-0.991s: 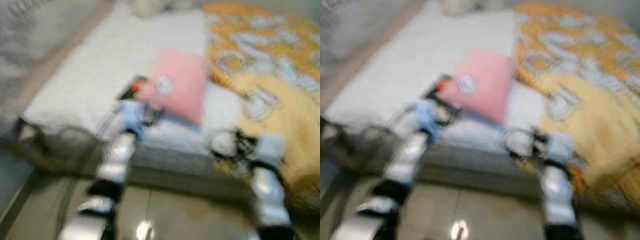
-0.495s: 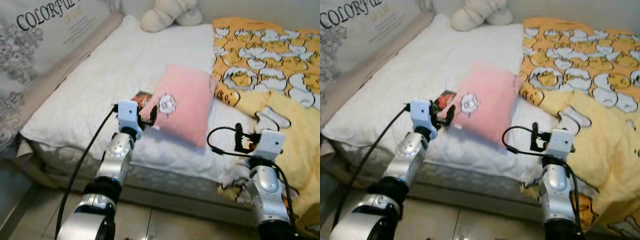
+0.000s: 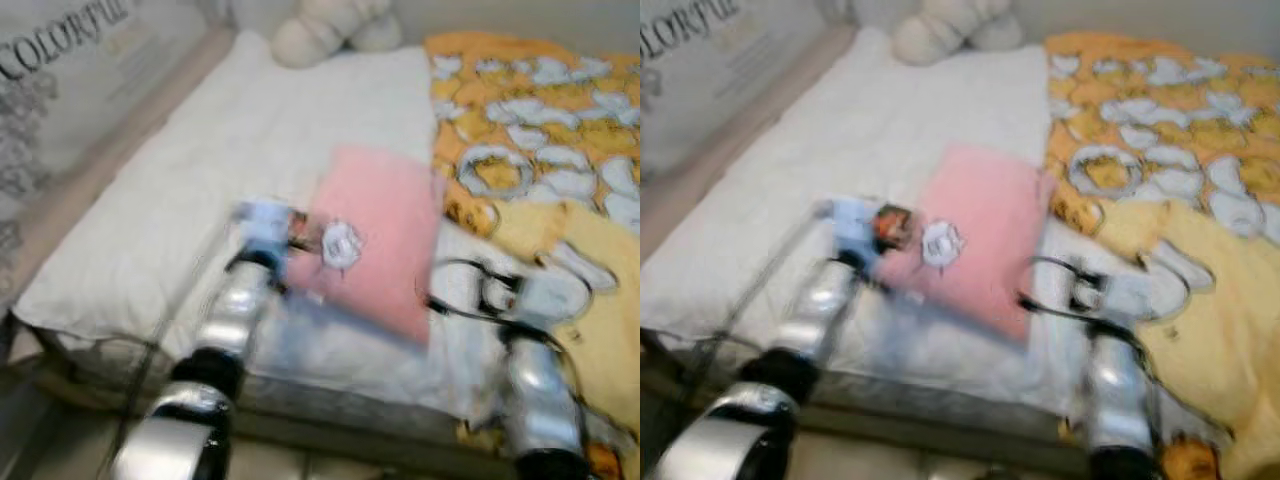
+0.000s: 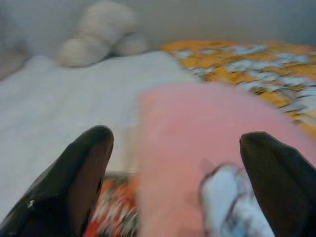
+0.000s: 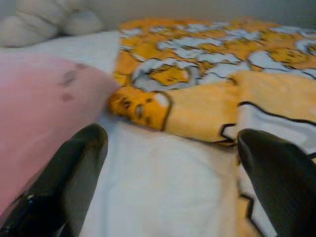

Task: Clean up the room

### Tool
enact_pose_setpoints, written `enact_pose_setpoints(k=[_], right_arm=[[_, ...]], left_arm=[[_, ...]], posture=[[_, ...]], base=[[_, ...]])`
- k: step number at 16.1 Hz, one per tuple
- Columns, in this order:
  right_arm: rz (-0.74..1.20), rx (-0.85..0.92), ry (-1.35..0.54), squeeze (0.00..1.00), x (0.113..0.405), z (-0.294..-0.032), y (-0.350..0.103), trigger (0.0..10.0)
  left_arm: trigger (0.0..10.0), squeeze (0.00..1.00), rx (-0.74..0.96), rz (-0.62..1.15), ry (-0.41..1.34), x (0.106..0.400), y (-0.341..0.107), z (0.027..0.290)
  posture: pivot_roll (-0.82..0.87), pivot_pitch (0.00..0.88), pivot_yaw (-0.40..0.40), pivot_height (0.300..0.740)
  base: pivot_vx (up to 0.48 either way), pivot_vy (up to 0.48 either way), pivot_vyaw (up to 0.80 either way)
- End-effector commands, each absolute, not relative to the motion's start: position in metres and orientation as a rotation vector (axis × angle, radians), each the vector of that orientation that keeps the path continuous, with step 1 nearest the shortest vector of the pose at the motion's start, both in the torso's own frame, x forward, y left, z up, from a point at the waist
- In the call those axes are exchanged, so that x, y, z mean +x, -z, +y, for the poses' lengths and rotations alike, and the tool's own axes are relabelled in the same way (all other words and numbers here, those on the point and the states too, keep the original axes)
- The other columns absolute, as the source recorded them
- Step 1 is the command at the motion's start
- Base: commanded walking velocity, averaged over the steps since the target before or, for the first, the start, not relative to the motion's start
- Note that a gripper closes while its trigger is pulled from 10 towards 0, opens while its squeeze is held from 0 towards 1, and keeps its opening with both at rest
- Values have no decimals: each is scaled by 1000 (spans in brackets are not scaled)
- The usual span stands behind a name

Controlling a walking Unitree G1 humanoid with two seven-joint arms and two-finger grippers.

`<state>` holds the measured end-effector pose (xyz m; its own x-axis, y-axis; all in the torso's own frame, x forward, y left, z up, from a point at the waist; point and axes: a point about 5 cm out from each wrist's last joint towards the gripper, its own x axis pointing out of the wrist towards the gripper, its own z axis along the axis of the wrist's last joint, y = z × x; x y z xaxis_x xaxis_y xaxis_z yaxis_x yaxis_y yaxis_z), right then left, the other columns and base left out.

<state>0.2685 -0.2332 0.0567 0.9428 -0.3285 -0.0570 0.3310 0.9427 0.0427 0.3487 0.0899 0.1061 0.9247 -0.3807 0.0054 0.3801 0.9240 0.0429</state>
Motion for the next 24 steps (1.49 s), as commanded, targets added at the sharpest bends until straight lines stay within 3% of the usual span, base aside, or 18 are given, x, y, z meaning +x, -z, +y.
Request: enact_pose_setpoints(k=[1,5,10,14,20,24], right_arm=[[30,75,341,0,277,-233,-67,10000],[234,333,332,0,296,-258,-57,10000],[315,429,262,0,317,-258,-58,10000],[382,412,117,0,339,-212,-58,10000],[414,448,162,0,333,-202,-44,10000],[502,505,222,0,314,-214,-21,10000]], left_arm=[[10000,0,42,5,382,360,-117,99],[10000,0,56,305,587,382,-128,78],[10000,0,3,434,563,383,-124,70],[10000,0,-4,467,441,379,-111,67],[10000,0,-81,513,480,367,-102,35],[10000,0,56,584,479,355,-78,44]], posture=[[-24,0,33,740],[-36,0,28,740],[-64,0,59,740],[-95,66,37,740],[-152,152,24,740],[-173,162,42,740]], base=[[0,0,0],[0,0,0],[0,0,0],[0,0,0],[0,0,0],[0,0,0]])
